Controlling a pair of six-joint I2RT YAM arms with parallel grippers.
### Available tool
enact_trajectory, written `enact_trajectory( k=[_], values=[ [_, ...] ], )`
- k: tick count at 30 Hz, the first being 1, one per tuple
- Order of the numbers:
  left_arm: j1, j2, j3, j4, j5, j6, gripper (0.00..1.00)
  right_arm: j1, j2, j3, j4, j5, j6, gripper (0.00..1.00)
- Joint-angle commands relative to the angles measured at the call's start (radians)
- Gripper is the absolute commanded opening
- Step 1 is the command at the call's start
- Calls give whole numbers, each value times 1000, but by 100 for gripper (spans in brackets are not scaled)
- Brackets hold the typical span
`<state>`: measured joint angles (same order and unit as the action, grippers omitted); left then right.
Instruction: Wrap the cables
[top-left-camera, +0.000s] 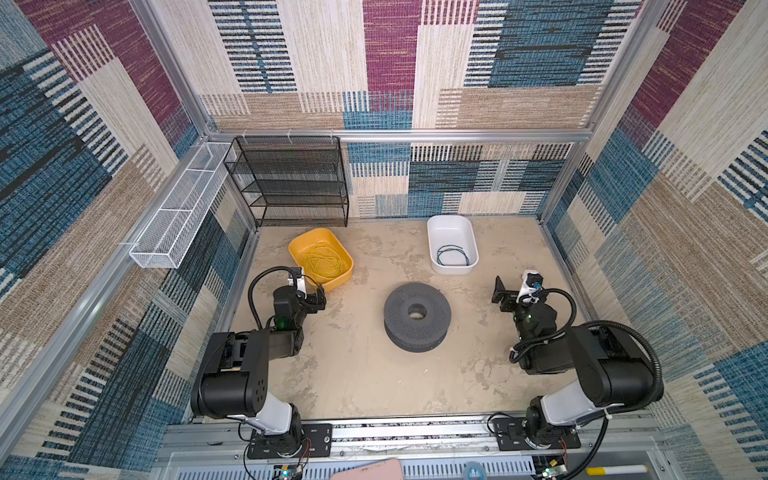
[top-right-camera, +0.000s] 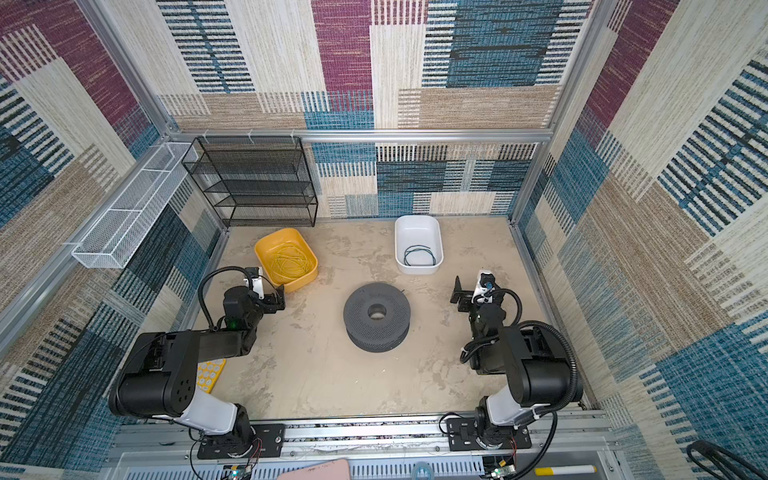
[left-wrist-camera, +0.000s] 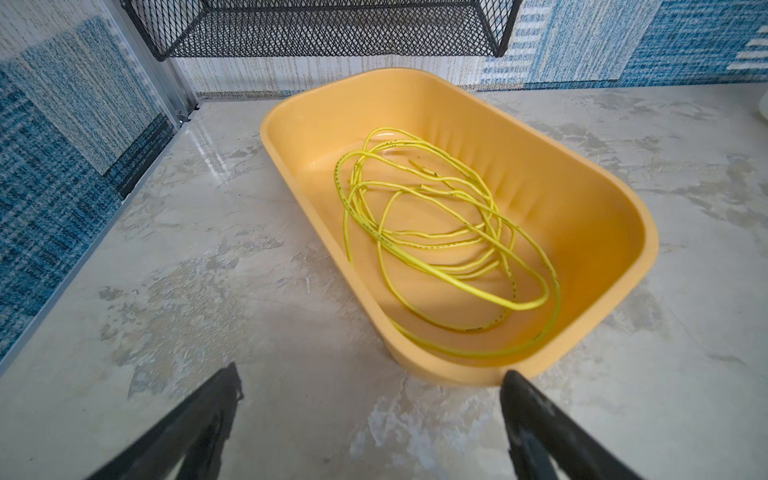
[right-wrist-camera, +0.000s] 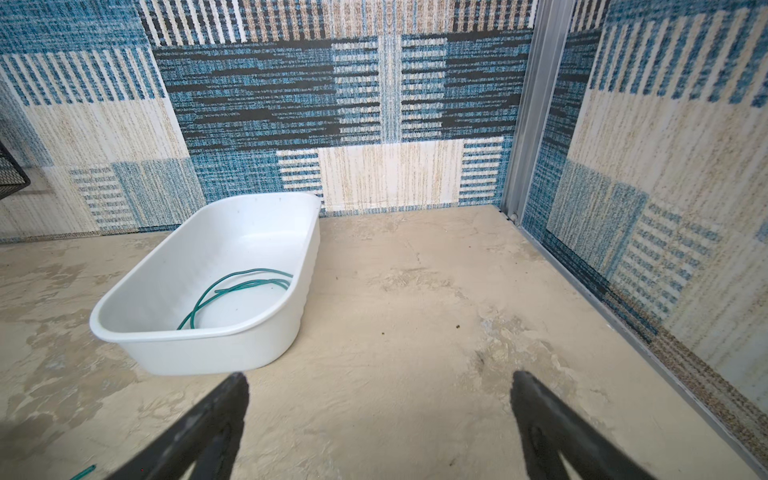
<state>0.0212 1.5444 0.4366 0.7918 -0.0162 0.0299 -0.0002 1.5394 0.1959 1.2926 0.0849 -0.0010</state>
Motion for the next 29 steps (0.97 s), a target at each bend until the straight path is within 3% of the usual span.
enact_trajectory(
  k=[1,29],
  values=[
    [0,-2,4,3,12,-12,99,0,-2,0,20,-7,3,99],
    [-1,-2,2,6,14,-10,99,-4,-4,16,-9,-83,-21,99]
  ],
)
